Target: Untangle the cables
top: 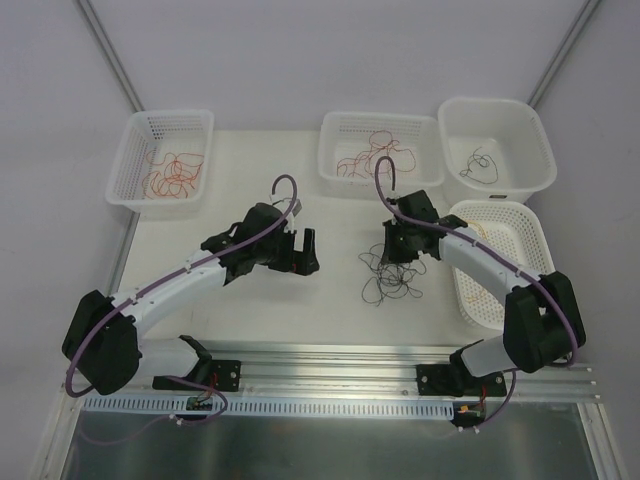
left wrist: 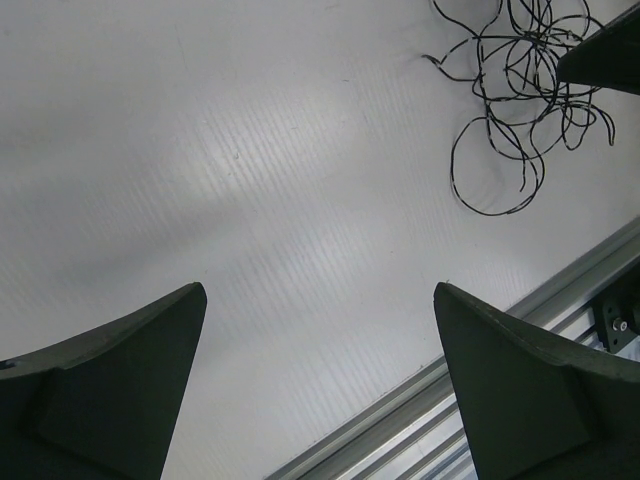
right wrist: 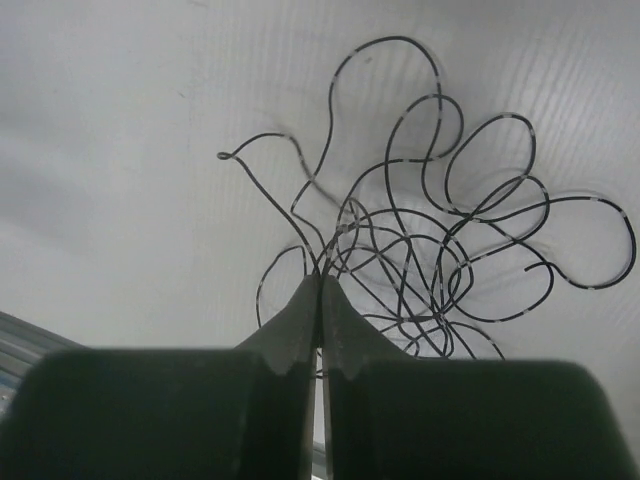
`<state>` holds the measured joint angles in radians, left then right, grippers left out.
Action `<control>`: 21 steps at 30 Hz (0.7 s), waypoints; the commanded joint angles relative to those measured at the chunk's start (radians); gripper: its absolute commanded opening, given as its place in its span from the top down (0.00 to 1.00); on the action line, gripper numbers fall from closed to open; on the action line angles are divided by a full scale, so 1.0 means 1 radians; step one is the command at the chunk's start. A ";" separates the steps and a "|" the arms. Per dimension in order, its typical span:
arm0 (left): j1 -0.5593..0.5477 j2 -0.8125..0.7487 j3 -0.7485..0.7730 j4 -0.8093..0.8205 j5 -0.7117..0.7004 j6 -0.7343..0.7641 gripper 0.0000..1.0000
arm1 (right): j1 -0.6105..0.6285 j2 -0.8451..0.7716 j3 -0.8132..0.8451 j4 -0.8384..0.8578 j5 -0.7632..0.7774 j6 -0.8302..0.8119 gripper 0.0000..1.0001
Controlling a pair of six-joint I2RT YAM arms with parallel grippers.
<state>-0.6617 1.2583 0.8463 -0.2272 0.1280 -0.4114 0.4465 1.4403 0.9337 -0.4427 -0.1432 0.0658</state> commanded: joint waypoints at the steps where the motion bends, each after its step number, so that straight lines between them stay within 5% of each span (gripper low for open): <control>1: -0.009 -0.027 -0.009 -0.001 0.028 -0.033 0.01 | 0.053 -0.023 0.121 0.018 -0.009 -0.023 0.99; 11: -0.019 0.035 0.109 0.002 0.058 0.124 0.01 | 0.093 -0.050 0.353 -0.126 -0.193 -0.106 0.99; 21: -0.024 0.121 0.191 0.066 0.090 0.174 0.01 | 0.124 -0.084 0.379 -0.087 -0.298 -0.070 0.99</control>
<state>-0.6754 1.3651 1.0039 -0.2062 0.1822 -0.2649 0.5571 1.3960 1.2678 -0.5365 -0.3801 -0.0040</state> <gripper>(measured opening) 0.992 0.018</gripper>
